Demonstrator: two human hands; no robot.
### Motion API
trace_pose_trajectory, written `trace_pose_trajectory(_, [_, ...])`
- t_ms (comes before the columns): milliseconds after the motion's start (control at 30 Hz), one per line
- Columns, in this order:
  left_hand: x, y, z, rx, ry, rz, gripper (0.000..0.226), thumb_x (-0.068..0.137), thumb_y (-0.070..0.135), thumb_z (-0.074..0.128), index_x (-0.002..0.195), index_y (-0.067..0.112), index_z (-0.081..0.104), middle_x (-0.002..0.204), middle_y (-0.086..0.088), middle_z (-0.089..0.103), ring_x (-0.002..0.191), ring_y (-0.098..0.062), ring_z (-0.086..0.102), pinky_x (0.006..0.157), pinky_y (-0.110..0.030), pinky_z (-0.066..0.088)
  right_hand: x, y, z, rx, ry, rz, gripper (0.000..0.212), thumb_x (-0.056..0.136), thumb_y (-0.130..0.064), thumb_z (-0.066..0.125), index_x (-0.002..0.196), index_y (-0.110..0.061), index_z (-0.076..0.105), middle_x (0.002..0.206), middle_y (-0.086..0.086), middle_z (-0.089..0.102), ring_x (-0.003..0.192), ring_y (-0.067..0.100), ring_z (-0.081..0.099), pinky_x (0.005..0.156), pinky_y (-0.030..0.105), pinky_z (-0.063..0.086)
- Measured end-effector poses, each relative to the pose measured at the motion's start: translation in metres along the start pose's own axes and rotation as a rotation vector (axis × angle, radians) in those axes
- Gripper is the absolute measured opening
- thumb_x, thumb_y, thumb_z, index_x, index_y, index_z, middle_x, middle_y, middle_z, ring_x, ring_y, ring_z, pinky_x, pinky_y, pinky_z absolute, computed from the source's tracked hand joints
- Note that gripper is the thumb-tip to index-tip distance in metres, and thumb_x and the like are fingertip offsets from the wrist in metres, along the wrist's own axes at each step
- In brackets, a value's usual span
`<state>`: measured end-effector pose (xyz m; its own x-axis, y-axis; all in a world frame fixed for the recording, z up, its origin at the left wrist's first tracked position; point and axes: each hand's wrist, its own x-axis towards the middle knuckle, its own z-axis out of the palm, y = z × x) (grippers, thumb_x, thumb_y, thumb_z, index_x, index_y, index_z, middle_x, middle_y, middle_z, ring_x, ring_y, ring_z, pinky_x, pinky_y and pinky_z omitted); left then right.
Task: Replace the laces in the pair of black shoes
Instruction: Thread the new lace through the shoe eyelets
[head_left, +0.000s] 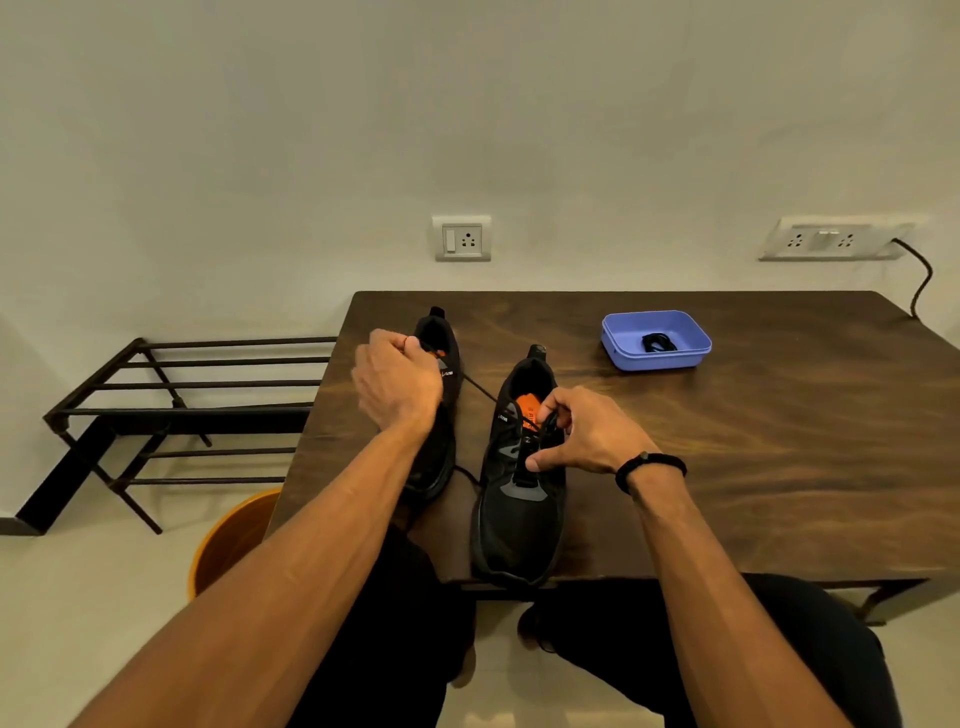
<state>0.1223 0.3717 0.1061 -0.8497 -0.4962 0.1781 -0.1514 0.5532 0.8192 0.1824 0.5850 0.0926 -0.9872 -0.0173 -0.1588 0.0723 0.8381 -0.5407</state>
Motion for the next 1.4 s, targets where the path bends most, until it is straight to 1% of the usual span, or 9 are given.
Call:
trace_pose_trajectory(133, [-0.004,-0.009,0.001,0.254,-0.277,0.326,0.045,0.094,0.032,0.069,0.136,0.033,0.052,0.142,-0.008,0.044,0.136,-0.031,0.037,0.109,-0.051,0.039,0.000,-0.004,0.000,0.003,-0.010,-0.007,0.057,0.060,-0.040,0.099,0.103,-0.032,0.062,0.103,-0.006,0.057,0.090,0.011,0.054,0.070,0.028,0.042])
trace_pose_trajectory(300, [-0.024,-0.003,0.022,0.420,-0.695,0.512,0.012,0.090,0.040,0.074,0.101,0.034,0.075,0.123,-0.004,0.059,0.125,-0.029,0.044,0.101,-0.048,0.047,-0.001,-0.002,0.001,-0.004,0.014,-0.001,0.059,0.059,-0.041,0.099,0.105,-0.032,0.062,0.102,-0.008,0.056,0.087,0.008,0.053,0.066,0.026,0.040])
trace_pose_trajectory(500, [-0.017,-0.002,0.013,0.406,-0.567,0.402,0.019,0.092,0.026,0.072,0.074,0.029,0.069,0.098,0.004,0.070,0.113,-0.021,0.053,0.099,-0.051,0.048,-0.002,-0.002,0.000,-0.039,0.027,-0.005,0.060,0.061,-0.042,0.098,0.107,-0.030,0.062,0.105,-0.009,0.056,0.097,0.013,0.054,0.073,0.028,0.041])
trace_pose_trajectory(667, [-0.022,-0.006,0.002,0.442,-0.498,0.433,0.007,0.094,0.031,0.070,0.096,0.025,0.068,0.112,-0.001,0.066,0.118,-0.028,0.053,0.097,-0.052,0.050,-0.002,-0.007,-0.004,-0.143,0.016,-0.032,0.060,0.061,-0.046,0.097,0.107,-0.030,0.062,0.111,-0.007,0.059,0.101,0.015,0.054,0.080,0.031,0.043])
trace_pose_trajectory(733, [-0.027,-0.005,0.006,0.485,-0.463,0.453,0.029,0.091,0.037,0.073,0.110,0.020,0.060,0.121,-0.006,0.059,0.119,-0.029,0.052,0.099,-0.051,0.050,0.000,-0.008,-0.009,-0.158,-0.002,-0.038,0.061,0.061,-0.045,0.097,0.108,-0.029,0.062,0.112,-0.006,0.059,0.101,0.016,0.055,0.079,0.031,0.044])
trace_pose_trajectory(833, [-0.029,-0.003,0.008,0.529,-0.688,0.245,0.044,0.085,0.055,0.075,0.106,0.017,0.069,0.112,-0.008,0.070,0.103,-0.027,0.066,0.091,-0.045,0.058,0.005,-0.004,-0.018,-0.166,-0.026,-0.041,0.061,0.060,-0.042,0.098,0.109,-0.029,0.063,0.114,-0.004,0.061,0.100,0.016,0.056,0.078,0.030,0.044])
trace_pose_trajectory(967, [-0.032,-0.006,0.006,0.450,-1.128,0.137,0.031,0.087,0.054,0.076,0.095,0.025,0.076,0.105,0.001,0.072,0.097,-0.015,0.066,0.073,-0.028,0.053,0.005,0.006,-0.020,-0.092,-0.068,-0.031,0.077,0.064,-0.038,0.097,0.130,-0.030,0.058,0.109,-0.004,0.062,0.095,0.014,0.060,0.080,0.030,0.049])
trace_pose_trajectory(1233, [-0.029,0.005,0.010,0.083,-1.014,0.140,0.010,0.091,0.018,0.077,0.094,0.015,0.068,0.083,-0.005,0.079,0.070,-0.011,0.071,0.078,-0.036,0.059,-0.003,0.013,-0.015,0.094,-0.058,0.005,0.091,0.065,-0.036,0.097,0.141,-0.032,0.047,0.100,0.000,0.066,0.087,0.014,0.066,0.088,0.042,0.058])
trace_pose_trajectory(1400, [-0.031,0.020,-0.002,-0.420,-1.001,-0.039,0.019,0.093,0.011,0.075,0.111,0.015,0.074,0.089,-0.012,0.078,0.065,-0.008,0.064,0.065,-0.024,0.055,-0.009,-0.012,-0.010,0.769,-0.066,0.107,0.055,0.085,-0.013,0.084,0.128,-0.011,0.049,0.108,0.021,0.074,0.091,0.024,0.072,0.086,0.044,0.060])
